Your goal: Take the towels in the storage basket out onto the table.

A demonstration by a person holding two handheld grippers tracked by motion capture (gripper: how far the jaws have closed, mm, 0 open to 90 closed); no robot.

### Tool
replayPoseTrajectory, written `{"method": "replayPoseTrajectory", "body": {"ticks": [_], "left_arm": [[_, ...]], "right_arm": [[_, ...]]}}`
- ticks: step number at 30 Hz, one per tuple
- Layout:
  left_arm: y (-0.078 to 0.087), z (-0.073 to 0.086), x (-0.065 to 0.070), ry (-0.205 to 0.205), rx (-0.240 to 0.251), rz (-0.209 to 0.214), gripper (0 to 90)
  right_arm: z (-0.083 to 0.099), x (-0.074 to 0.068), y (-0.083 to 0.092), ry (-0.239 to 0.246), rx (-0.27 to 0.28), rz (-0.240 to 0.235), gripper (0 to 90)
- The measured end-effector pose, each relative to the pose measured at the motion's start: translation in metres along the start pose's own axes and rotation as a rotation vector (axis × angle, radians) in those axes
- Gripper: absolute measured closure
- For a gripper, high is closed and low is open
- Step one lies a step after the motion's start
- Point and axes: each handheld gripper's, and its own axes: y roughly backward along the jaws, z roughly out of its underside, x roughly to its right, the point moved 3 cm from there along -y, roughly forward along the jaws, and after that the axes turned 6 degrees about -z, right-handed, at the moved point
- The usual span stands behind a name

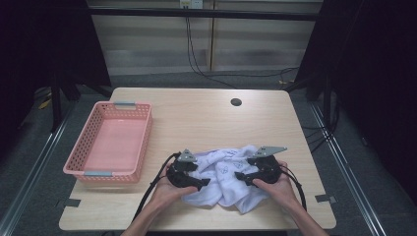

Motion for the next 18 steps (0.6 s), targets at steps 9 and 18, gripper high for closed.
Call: {"method": "replayPoseTrajectory", "body": {"ticks": [9, 18], "left_arm": [[0.01, 0.002, 0.006, -0.102, -0.036, -0.029, 74.9], [0.065, -0.002, -0.021, 0.099, 0.171, 0.123, 77.2]], "right_arm": [[-0.001, 0.016, 0.024, -0.077, 0.062, 0.012, 72.2], [-0.009, 0.04, 0.064, -0.135, 0.185, 0.063, 75.3]]}}
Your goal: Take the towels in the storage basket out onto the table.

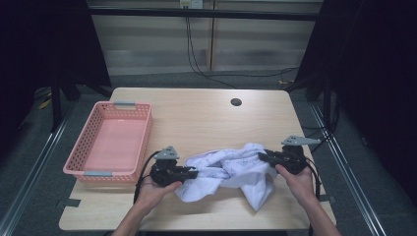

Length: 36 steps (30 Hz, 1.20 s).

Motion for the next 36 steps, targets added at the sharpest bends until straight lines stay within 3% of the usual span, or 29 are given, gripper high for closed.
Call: {"method": "replayPoseTrajectory", "body": {"ticks": [8, 11, 13, 15, 17, 22, 27, 29, 30, 35, 36], "left_arm": [[0.052, -0.018, -0.009, 0.037, 0.156, -0.016, 77.9], [0.067, -0.023, -0.016, 0.069, 0.216, -0.031, 78.1], [0.078, -0.025, -0.02, 0.083, 0.248, -0.057, 78.1], [0.09, -0.025, -0.024, 0.1, 0.281, -0.083, 78.2], [0.1, -0.023, -0.028, 0.114, 0.301, -0.101, 78.2], [0.1, -0.037, -0.023, 0.08, 0.307, -0.071, 78.2], [0.099, -0.08, -0.007, -0.003, 0.346, -0.041, 78.0], [0.1, -0.096, -0.003, -0.004, 0.386, -0.022, 78.0], [0.101, -0.103, 0.0, -0.019, 0.394, -0.042, 78.0], [0.11, -0.118, 0.009, -0.048, 0.442, -0.012, 77.8], [0.11, -0.115, 0.011, -0.062, 0.423, -0.014, 77.8]], "right_arm": [[-0.022, 0.027, 0.029, -0.071, 0.116, 0.066, 78.0], [-0.037, 0.033, 0.039, -0.063, 0.147, 0.096, 78.2], [-0.048, 0.038, 0.046, -0.066, 0.179, 0.111, 78.7], [-0.059, 0.048, 0.055, -0.078, 0.21, 0.179, 80.7], [-0.067, 0.058, 0.064, -0.108, 0.238, 0.187, 80.8], [-0.092, 0.05, 0.058, -0.058, 0.229, 0.162, 81.4], [-0.132, 0.04, 0.043, -0.015, 0.244, 0.141, 81.5], [-0.152, 0.039, 0.037, -0.011, 0.262, 0.135, 81.5], [-0.161, 0.039, 0.034, -0.013, 0.274, 0.131, 81.5], [-0.202, 0.04, 0.03, 0.021, 0.289, 0.137, 81.5], [-0.207, 0.042, 0.03, 0.03, 0.289, 0.149, 81.5]]}}
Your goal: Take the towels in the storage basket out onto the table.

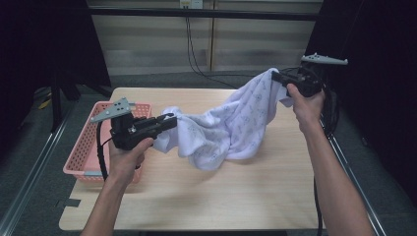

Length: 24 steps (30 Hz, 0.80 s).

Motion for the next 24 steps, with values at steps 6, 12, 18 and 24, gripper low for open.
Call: {"method": "replayPoseTrajectory", "body": {"ticks": [6, 12, 18, 24], "left_arm": [[-0.013, 0.055, -0.012, 0.035, -0.18, -0.056, 60.4], [-0.022, 0.091, -0.02, 0.087, -0.272, -0.074, 52.0], [-0.022, 0.134, -0.017, 0.076, -0.393, -0.041, 62.7], [-0.04, 0.17, -0.015, 0.06, -0.526, -0.044, 55.8]], "right_arm": [[0.033, 0.026, -0.03, 0.001, -0.132, 0.063, 50.1], [0.08, 0.023, -0.032, -0.023, -0.178, 0.032, 44.0], [0.117, -0.013, -0.017, -0.018, -0.187, -0.1, 44.3], [0.162, -0.062, -0.006, 0.014, -0.251, -0.225, 48.0]]}}
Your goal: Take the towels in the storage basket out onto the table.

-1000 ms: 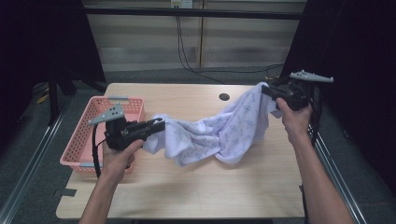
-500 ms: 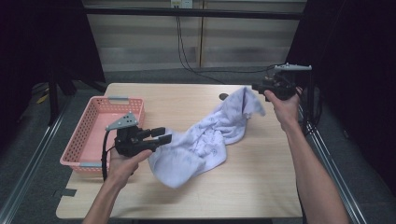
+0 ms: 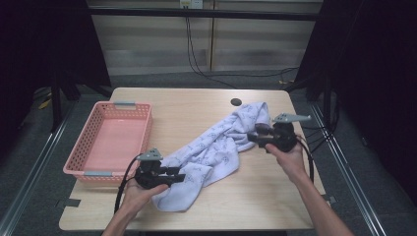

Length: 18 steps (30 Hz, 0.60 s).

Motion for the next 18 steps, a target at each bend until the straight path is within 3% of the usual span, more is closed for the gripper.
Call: {"method": "replayPoseTrajectory", "body": {"ticks": [3, 5, 6, 9, 11, 15, 18], "left_arm": [[-0.016, 0.003, 0.0, -0.001, -0.048, 0.005, 53.9], [-0.02, 0.007, 0.001, -0.011, -0.066, -0.019, 54.6], [-0.023, 0.01, 0.0, -0.006, -0.086, -0.041, 58.1], [-0.024, 0.012, -0.002, -0.041, -0.08, -0.093, 73.4], [-0.024, 0.012, -0.005, -0.039, -0.076, -0.117, 83.7], [-0.021, 0.012, -0.01, 0.012, -0.06, -0.06, 89.4], [-0.019, 0.012, -0.011, 0.013, -0.055, -0.058, 89.5]], "right_arm": [[0.02, -0.024, -0.011, -0.011, -0.015, -0.089, 54.1], [0.032, -0.037, -0.021, 0.002, -0.042, -0.126, 56.8], [0.039, -0.043, -0.028, 0.007, -0.062, -0.15, 58.0], [0.053, -0.058, -0.049, 0.033, -0.135, -0.193, 57.4], [0.059, -0.064, -0.06, 0.02, -0.152, -0.216, 56.7], [0.07, -0.08, -0.083, 0.056, -0.223, -0.249, 54.2], [0.072, -0.088, -0.094, 0.094, -0.244, -0.255, 49.1]]}}
